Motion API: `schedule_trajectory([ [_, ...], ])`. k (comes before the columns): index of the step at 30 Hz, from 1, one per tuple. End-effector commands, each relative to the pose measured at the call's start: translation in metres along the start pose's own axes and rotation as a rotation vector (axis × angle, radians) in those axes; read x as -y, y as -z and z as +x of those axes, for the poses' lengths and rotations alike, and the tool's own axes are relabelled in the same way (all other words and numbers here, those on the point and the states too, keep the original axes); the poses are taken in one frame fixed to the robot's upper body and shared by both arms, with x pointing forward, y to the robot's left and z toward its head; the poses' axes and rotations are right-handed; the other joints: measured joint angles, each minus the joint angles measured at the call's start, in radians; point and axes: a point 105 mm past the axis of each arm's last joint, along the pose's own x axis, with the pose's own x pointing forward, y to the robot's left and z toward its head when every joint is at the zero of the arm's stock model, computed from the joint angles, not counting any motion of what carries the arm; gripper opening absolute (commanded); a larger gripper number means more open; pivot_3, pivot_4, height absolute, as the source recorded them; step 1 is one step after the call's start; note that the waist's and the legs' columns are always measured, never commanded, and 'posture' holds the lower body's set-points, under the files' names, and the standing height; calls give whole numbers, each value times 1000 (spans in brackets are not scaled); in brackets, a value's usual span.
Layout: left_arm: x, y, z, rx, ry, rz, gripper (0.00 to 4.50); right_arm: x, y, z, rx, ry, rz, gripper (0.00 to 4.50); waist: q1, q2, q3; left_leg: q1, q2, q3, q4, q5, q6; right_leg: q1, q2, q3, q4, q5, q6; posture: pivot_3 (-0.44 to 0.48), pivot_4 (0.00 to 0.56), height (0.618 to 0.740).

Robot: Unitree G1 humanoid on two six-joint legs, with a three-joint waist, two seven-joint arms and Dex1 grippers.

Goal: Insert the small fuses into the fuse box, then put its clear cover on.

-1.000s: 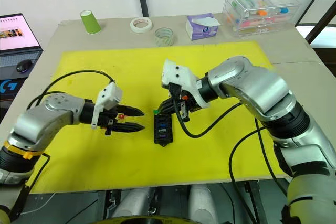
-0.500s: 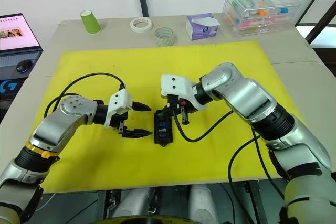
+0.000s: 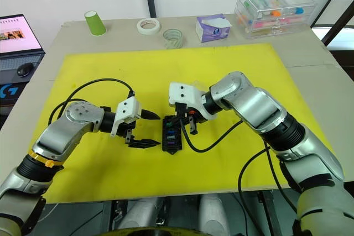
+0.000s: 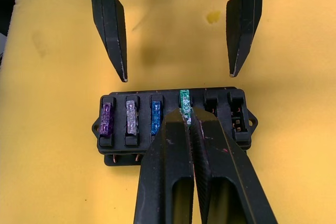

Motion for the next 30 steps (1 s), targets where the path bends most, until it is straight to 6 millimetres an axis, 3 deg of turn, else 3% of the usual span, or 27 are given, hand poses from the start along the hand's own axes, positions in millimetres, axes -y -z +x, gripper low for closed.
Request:
schedule_trajectory([
  [1,2,-8,0,17,7,51,4484,1,-6,-3,17,19,-35,0,0,0,0,0,0,0,0,0,0,0,0,0,0,0,0,0,150,740],
  [30,6,-7,1,11,17,59,4484,2,5,7,-2,39,-39,0,0,0,0,0,0,0,0,0,0,0,0,0,0,0,0,0,150,740],
])
